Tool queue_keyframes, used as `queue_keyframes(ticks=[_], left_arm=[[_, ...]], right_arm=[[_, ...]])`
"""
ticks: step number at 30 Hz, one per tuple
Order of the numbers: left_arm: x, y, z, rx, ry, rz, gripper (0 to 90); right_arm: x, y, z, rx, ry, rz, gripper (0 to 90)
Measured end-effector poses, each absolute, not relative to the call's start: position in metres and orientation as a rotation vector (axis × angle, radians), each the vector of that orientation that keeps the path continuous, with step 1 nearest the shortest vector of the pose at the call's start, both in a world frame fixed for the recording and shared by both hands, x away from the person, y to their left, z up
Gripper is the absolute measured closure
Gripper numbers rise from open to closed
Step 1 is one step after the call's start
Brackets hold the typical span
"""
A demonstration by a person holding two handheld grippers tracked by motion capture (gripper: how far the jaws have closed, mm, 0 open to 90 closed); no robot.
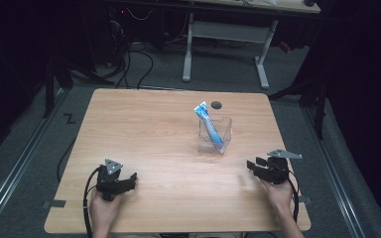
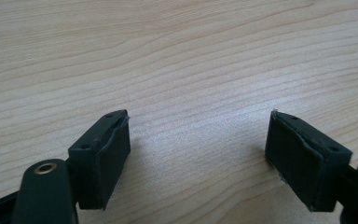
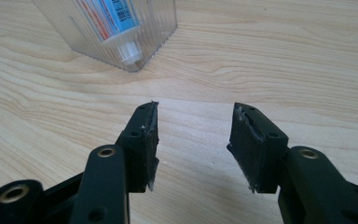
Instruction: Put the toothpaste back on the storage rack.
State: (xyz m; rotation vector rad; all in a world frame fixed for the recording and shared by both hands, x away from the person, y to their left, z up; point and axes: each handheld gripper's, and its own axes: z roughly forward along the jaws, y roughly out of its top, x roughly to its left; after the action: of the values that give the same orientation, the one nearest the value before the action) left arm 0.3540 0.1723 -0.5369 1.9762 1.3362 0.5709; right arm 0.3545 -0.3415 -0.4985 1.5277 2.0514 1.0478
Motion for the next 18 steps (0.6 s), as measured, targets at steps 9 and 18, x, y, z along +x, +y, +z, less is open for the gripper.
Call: queue_keyframes(ticks=[9,18], left_arm=[[0.354,0.172,-0.537,1.976,1.336,0.571,22.4],[0.354,0.172,-0.537,1.977,1.336,0.571,22.3]], right_arm=[[0.361,-0.330,-0.508,1.510,2.083,1.022,51.4],[0.364,-0.319,-0.515,1.447,2.116,0.945,51.4]])
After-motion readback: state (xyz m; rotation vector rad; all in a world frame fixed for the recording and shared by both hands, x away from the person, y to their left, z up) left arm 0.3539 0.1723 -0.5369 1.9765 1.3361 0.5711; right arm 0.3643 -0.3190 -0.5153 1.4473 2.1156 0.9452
